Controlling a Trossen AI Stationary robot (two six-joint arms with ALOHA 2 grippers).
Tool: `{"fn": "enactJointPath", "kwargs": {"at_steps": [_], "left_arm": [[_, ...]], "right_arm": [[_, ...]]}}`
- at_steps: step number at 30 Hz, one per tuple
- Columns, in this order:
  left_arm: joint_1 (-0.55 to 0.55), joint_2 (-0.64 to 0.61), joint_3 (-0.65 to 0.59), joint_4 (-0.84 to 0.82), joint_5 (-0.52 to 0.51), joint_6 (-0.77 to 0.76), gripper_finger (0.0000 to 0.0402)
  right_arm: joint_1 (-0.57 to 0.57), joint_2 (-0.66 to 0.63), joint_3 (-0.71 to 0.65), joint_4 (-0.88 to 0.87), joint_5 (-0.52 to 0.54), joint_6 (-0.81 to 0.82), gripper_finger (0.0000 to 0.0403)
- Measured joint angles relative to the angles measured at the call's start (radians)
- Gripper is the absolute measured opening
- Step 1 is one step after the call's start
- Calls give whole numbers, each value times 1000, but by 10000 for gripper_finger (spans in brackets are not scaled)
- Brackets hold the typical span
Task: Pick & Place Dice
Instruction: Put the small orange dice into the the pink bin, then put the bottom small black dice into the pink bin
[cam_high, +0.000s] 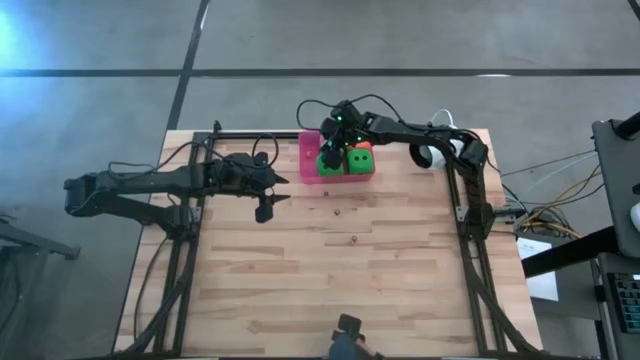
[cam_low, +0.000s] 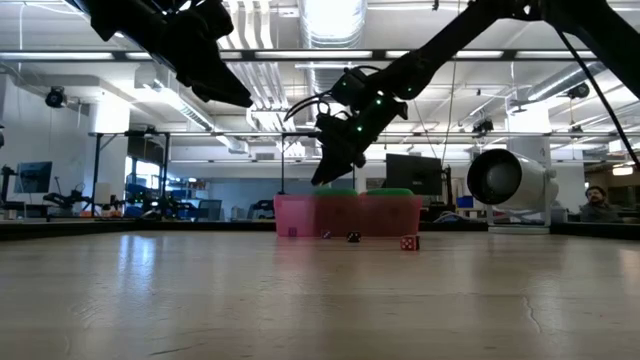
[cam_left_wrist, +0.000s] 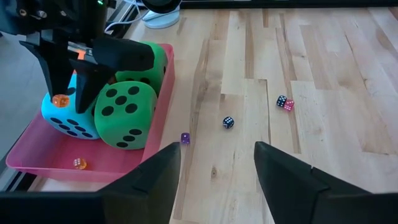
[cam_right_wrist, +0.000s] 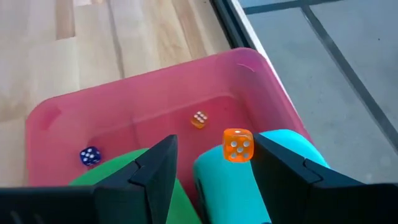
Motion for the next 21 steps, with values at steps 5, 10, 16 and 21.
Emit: {"fn": "enactJointPath", "kwargs": {"at_steps": [5, 10, 16, 21], "left_arm": [[0, 0, 0, 0, 0, 0, 194], [0, 0, 0, 0, 1, -13, 182], [0, 0, 0, 0, 0, -16, 170], [0, 0, 0, -1, 0, -16, 164]], "right_arm": [[-4, 38, 2, 15, 6, -3, 196], [-5, 37, 5, 4, 8, -8, 194], [-5, 5, 3, -14, 10, -5, 189], [1, -60, 3, -70, 9, -1, 191]]}}
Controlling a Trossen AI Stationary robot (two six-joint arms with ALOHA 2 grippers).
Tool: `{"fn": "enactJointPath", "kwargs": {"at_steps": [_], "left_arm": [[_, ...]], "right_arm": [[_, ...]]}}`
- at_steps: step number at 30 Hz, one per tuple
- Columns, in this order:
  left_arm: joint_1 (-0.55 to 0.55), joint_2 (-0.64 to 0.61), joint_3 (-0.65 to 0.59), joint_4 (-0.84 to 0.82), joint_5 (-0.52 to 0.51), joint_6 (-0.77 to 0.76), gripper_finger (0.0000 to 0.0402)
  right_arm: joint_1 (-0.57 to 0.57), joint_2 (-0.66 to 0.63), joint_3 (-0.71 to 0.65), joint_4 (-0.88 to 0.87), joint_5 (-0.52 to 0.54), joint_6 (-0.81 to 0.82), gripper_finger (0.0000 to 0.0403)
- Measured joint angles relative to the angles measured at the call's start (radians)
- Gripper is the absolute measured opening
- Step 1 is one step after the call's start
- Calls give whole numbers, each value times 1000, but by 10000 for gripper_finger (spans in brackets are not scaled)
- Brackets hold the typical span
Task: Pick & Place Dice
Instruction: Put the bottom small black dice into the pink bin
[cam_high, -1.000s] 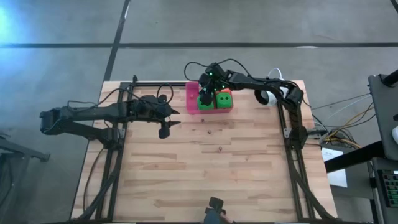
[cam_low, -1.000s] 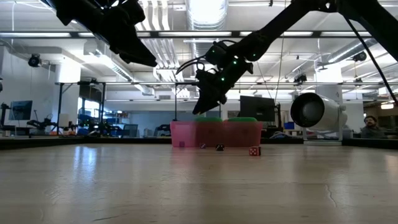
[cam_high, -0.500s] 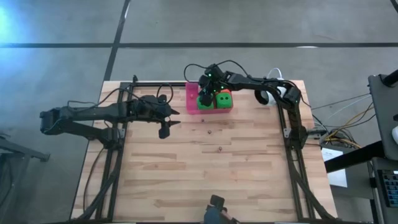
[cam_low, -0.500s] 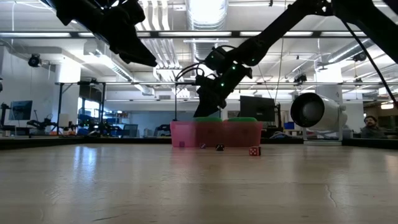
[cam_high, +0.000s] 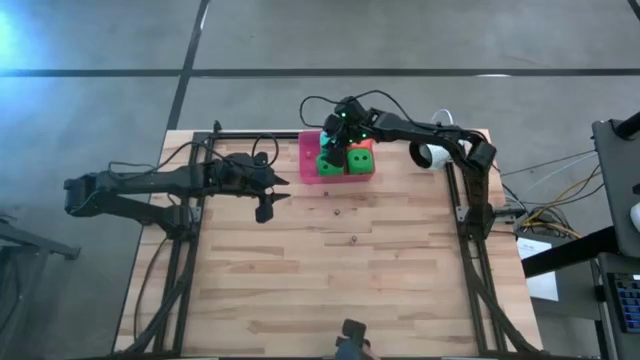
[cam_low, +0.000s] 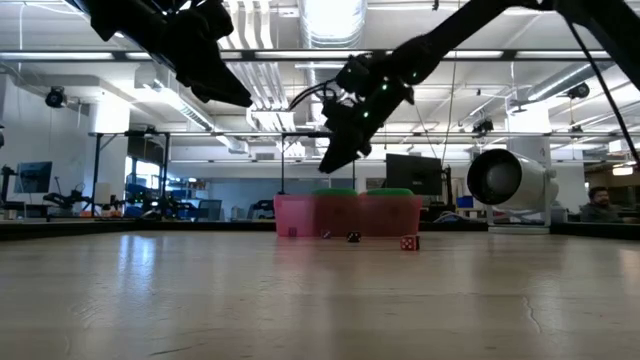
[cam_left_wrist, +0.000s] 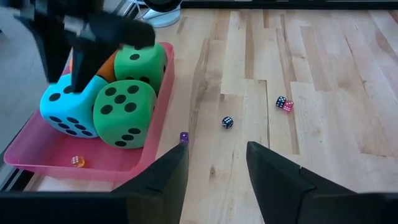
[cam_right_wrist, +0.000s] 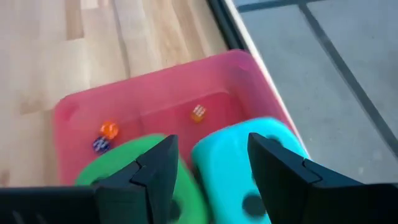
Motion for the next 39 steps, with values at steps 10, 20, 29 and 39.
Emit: {"fn": "enactJointPath", "kwargs": {"at_steps": [10, 20, 29, 39], "left_arm": [[0, 0, 0, -7, 0, 0, 174], [0, 0, 0, -6, 0, -3, 189], [0, 0, 0, -2, 0, -3, 200], [0, 0, 0, -2, 0, -2, 210]], "right_arm": [[146, -170, -11, -330, 1, -91, 180], [379, -255, -157, -394, -2, -147, 171], [432, -258, -356, -325, -1, -155, 167], [449, -257, -485, -187, -5, -236, 153]]}}
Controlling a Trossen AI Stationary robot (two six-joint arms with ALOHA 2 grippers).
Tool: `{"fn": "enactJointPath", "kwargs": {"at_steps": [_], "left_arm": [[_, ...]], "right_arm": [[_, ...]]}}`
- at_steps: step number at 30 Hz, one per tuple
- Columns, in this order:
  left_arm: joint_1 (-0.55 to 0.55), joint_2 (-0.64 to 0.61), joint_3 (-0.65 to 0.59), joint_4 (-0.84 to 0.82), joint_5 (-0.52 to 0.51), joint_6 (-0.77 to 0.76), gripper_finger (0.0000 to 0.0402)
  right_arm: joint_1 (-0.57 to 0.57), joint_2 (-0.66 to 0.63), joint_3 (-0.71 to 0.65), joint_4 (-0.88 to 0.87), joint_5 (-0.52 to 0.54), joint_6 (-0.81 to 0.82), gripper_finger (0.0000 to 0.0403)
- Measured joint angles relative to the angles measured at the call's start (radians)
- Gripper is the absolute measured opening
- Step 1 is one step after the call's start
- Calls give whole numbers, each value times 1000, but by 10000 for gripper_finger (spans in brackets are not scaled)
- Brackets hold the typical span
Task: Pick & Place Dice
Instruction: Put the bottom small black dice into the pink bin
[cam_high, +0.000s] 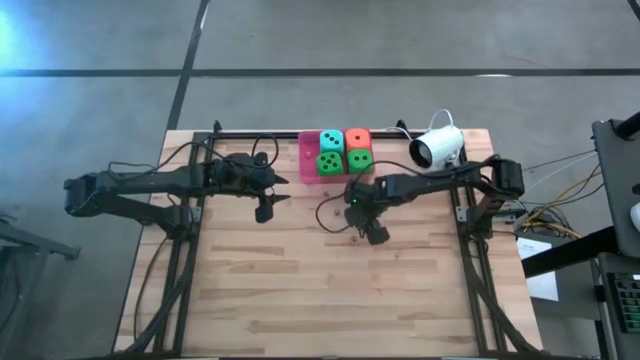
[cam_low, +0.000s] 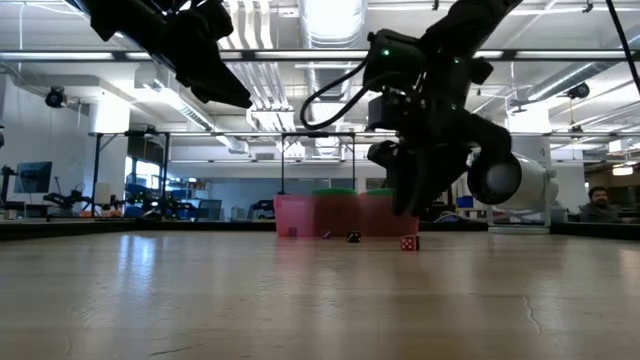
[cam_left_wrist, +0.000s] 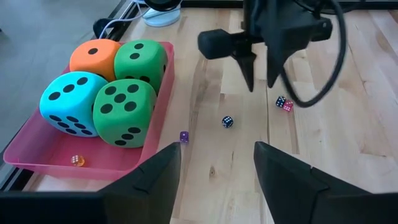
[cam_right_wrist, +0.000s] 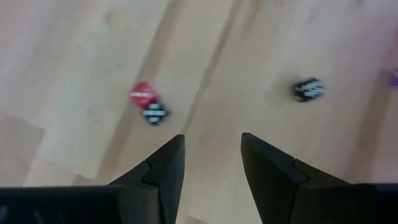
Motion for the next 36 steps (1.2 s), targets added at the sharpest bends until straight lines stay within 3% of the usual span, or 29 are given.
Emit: {"fn": "enactJointPath", "kwargs": {"at_steps": [13, 24, 29, 36], "left_arm": [[0, 0, 0, 12, 0, 2, 201], [0, 0, 0, 15, 0, -5, 175], [0, 0, 0, 15, 0, -5, 168], [0, 0, 0, 15, 0, -5, 164]], "right_arm": [[123, 0, -33, 40, -6, -103, 154], [114, 6, -69, 115, -3, -135, 144], [113, 7, -115, 231, -3, -192, 148], [107, 7, -121, 235, -3, -187, 139]]}}
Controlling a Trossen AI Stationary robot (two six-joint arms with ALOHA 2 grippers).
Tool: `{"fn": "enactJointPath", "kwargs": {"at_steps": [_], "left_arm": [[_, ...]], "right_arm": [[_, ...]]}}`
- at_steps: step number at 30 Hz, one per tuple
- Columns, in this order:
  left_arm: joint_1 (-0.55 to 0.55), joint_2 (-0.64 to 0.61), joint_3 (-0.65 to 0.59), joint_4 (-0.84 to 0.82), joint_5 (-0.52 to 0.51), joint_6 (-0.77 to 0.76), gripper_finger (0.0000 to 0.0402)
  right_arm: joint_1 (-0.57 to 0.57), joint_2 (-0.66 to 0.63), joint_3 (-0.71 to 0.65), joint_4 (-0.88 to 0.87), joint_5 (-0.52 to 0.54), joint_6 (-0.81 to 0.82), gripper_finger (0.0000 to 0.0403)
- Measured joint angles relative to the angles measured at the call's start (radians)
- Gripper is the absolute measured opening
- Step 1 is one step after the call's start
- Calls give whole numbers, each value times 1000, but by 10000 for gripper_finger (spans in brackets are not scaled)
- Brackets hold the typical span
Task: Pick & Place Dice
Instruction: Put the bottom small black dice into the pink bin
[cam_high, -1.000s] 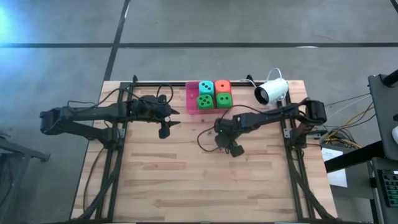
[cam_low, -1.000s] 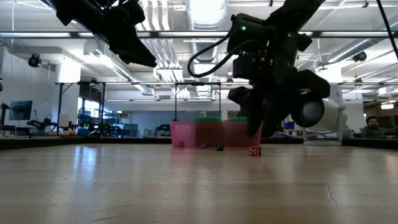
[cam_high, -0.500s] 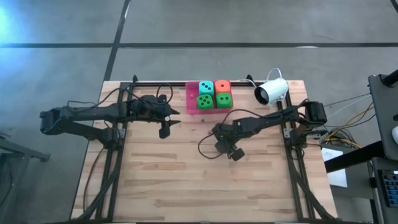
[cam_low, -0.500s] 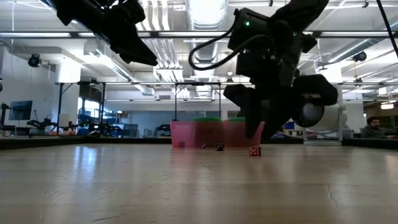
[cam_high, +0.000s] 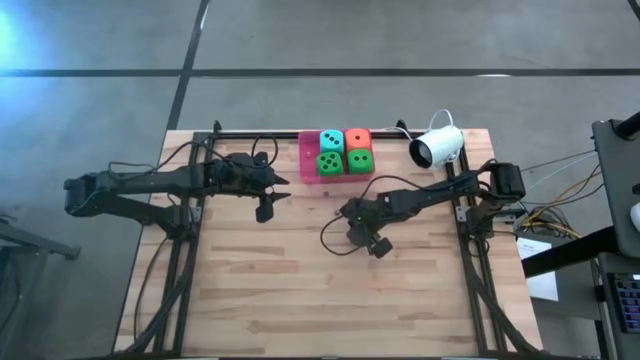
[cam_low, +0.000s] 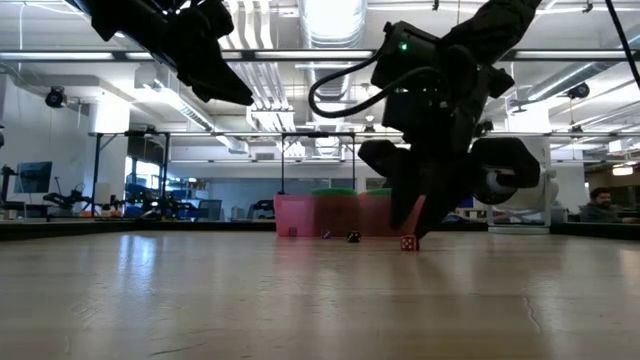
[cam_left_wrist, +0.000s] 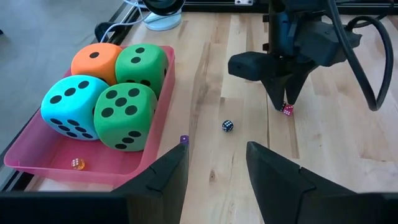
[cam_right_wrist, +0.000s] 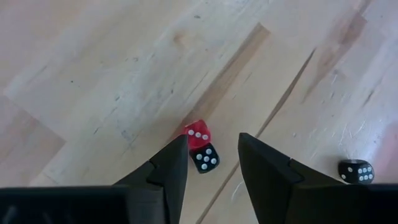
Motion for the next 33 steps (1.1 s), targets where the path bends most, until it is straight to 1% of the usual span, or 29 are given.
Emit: {"fn": "enactJointPath", "kwargs": {"at_steps": [20, 23, 27, 33], "left_arm": [[0, 0, 0, 0, 0, -2, 194], [0, 0, 0, 0, 0, -3, 196], [0, 0, 0, 0, 0, -2, 195], [0, 0, 0, 0, 0, -2, 183]], "right_arm": [[-22, 0, -28, 7, -1, 8, 108], [-22, 0, -36, 33, -2, 8, 103], [-22, 0, -55, 59, -4, -13, 96], [-21, 0, -60, 87, -4, -16, 83]]}}
